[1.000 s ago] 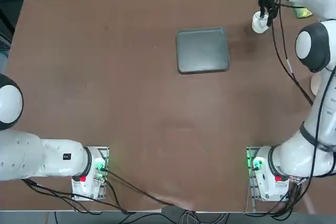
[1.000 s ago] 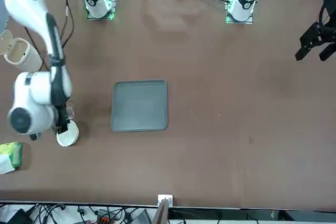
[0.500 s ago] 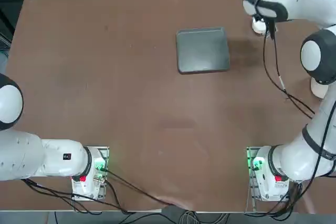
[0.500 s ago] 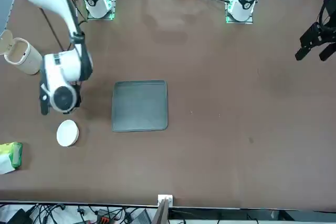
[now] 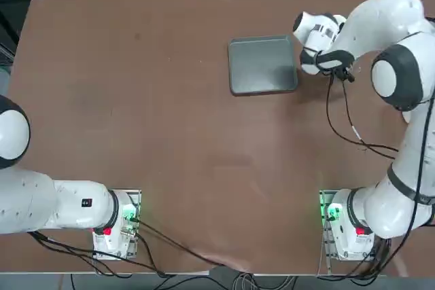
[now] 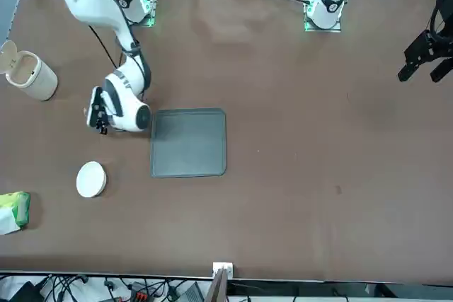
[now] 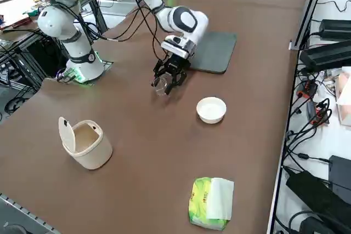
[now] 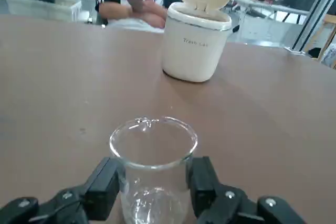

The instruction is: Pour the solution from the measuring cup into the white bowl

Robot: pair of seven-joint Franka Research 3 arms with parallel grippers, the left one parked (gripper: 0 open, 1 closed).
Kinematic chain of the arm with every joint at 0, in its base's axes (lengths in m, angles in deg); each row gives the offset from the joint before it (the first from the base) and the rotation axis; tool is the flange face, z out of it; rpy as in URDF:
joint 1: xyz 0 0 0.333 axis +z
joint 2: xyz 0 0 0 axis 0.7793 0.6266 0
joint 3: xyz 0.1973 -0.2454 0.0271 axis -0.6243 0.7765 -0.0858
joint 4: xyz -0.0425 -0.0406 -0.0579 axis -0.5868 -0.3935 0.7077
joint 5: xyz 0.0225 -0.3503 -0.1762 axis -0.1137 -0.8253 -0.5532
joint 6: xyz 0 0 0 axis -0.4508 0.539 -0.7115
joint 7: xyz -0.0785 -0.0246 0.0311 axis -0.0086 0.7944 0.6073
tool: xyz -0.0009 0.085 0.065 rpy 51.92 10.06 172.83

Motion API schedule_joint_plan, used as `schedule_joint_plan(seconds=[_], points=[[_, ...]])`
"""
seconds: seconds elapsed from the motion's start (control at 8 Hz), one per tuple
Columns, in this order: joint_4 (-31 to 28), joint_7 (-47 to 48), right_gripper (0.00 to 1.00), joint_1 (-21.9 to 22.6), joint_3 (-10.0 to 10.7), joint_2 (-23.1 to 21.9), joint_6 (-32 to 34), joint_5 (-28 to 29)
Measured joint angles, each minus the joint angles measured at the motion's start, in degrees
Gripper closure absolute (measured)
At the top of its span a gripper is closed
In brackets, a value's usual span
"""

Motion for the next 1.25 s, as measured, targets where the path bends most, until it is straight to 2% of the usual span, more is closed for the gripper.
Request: schedule_joint_plan(seconds=[0.5, 1.25], points=[[0.3, 8.8, 0.27, 0.4, 0.3, 4.2, 1.6, -3.0], [1.9, 10.6, 0.27, 0.4, 0.3, 8.5, 2.0, -4.3]])
